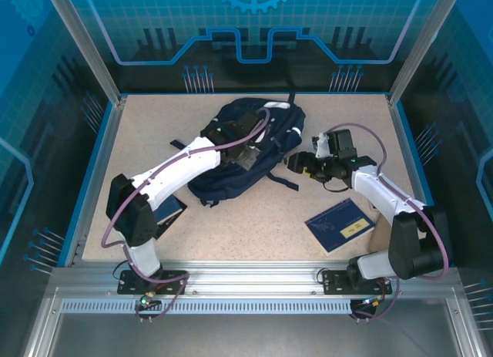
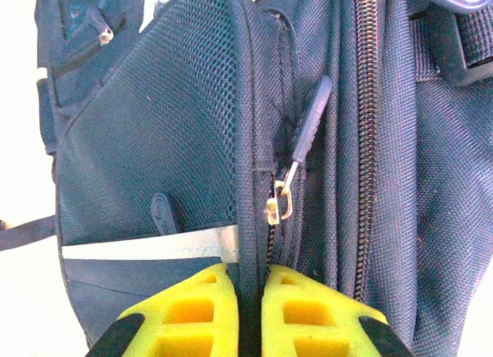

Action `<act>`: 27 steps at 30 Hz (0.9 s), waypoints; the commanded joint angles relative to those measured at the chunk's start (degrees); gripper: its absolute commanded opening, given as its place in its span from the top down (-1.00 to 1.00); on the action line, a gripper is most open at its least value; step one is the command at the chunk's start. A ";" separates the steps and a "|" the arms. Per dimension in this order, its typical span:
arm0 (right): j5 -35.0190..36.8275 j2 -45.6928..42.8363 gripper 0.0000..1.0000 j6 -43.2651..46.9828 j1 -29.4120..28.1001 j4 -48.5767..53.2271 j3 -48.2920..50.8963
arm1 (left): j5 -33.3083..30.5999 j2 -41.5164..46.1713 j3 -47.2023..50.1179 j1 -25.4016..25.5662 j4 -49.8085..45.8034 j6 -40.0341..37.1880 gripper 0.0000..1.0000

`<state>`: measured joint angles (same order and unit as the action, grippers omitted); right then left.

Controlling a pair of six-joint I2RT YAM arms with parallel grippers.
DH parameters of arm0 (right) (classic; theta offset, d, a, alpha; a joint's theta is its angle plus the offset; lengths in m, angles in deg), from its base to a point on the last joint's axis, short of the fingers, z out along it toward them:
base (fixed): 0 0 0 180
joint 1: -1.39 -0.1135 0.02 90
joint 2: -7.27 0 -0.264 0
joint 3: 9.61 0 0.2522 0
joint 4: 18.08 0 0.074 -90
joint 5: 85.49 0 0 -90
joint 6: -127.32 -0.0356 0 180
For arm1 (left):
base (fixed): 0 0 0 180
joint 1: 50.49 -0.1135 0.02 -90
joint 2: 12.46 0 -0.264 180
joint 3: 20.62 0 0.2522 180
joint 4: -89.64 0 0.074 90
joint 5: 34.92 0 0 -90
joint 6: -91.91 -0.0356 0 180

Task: Pack books, pencil case, and school supplies into a backpack

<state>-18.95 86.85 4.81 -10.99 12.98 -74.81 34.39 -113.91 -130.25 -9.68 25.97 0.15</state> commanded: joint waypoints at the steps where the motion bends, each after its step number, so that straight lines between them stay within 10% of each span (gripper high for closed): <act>1: -3.52 -2.51 -0.38 6.20 -0.65 -6.26 0.73 | 0.12 4.71 -3.35 -0.38 3.06 -1.93 1.00; 8: -6.20 -2.89 0.10 18.53 -0.46 -11.96 2.31 | 5.09 7.57 -5.66 -2.64 2.53 -1.11 1.00; 27: -12.90 0.07 0.19 24.93 0.27 -19.10 1.37 | 9.42 11.57 -5.90 -4.06 3.06 0.16 1.00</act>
<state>-29.05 86.80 28.33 -10.92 -4.07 -72.10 43.48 -106.20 -133.25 -13.28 23.36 0.06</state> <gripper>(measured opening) 0.413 0.092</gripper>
